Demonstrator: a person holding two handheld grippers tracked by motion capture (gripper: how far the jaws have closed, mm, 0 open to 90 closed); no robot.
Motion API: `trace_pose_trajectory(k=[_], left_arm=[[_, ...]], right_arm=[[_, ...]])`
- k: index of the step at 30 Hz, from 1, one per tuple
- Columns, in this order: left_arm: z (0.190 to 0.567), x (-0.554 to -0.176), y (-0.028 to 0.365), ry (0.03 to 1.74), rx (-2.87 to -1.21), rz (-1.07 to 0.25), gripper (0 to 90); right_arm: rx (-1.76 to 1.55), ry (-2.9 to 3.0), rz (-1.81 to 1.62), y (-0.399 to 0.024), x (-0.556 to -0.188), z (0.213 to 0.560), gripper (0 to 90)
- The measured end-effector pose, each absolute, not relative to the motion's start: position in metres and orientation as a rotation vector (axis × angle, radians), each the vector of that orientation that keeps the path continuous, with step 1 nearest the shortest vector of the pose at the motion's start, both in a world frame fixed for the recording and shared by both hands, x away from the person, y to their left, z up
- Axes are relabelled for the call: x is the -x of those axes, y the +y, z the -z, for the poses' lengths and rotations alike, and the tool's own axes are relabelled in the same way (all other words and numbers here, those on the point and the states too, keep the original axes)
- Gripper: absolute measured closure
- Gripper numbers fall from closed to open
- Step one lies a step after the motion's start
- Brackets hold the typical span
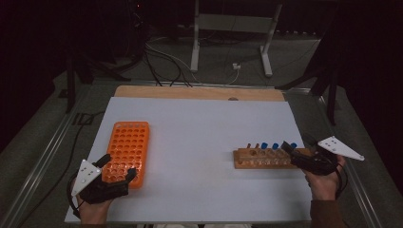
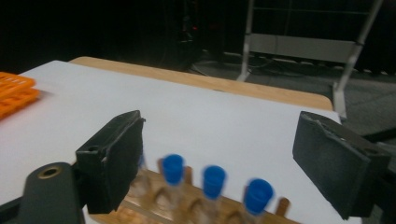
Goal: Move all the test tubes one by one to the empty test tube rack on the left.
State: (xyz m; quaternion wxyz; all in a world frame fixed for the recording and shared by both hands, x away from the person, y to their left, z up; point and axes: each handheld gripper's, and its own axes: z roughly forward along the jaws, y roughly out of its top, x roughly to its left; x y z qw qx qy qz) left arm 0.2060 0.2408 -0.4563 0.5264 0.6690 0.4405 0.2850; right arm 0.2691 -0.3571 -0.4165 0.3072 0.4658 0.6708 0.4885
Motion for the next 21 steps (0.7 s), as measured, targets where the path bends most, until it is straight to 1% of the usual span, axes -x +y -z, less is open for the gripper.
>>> trace_pose_trajectory(k=[4,10,12,17,21], left_arm=[[0.457,-0.205,0.240,1.054,-1.605,-0.685,1.4],[0.458,-0.204,0.239,1.054,-1.606,-0.694,1.4],[0.458,-0.204,0.240,1.055,-1.606,-0.693,1.4],[0.458,-0.204,0.241,1.055,-1.600,-0.695,1.4],[0.458,-0.204,0.241,1.057,-1.609,-0.697,1.4]], right_arm=[[-1.265,1.775,-1.251,-0.365,-0.271,0.424,37.2],[-1.289,1.794,-1.227,-0.373,-0.272,0.434,55.8],[-1.295,1.804,-1.228,-0.375,-0.273,0.438,59.7],[-1.321,1.831,-1.227,-0.379,-0.275,0.446,63.7],[-1.337,1.854,-1.219,-0.378,-0.278,0.454,69.3]])
